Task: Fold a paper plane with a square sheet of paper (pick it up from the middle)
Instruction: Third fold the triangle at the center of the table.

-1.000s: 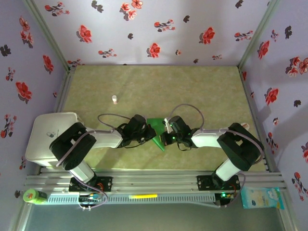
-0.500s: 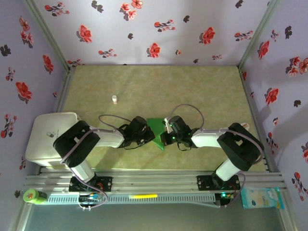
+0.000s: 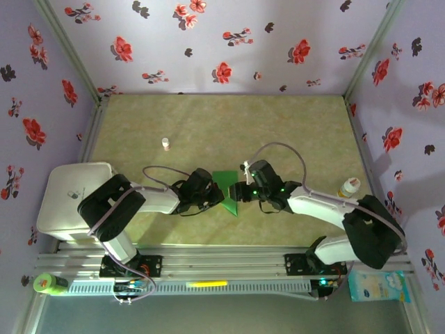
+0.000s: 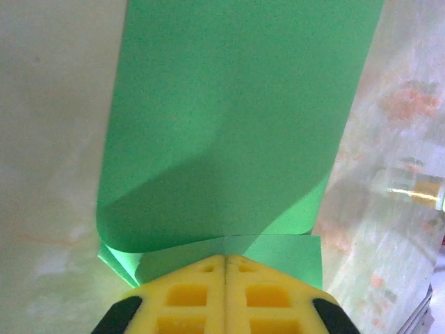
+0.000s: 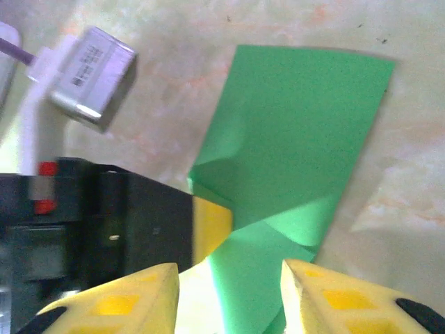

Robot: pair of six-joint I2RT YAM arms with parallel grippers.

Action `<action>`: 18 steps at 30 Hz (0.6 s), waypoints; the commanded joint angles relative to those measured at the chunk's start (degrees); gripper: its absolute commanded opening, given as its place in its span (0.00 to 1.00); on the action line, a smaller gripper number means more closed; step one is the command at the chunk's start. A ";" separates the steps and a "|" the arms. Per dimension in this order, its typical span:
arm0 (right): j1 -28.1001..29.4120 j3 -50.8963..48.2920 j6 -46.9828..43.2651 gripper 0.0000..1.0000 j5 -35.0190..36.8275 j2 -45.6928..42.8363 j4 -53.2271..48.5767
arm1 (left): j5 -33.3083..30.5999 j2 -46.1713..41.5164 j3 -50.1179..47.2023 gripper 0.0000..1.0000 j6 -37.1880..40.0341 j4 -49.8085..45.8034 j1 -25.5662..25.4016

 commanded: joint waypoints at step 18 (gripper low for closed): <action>4.66 6.59 10.02 0.01 -9.25 9.82 -10.07 | -2.60 2.03 -1.69 0.00 1.00 -2.62 -0.32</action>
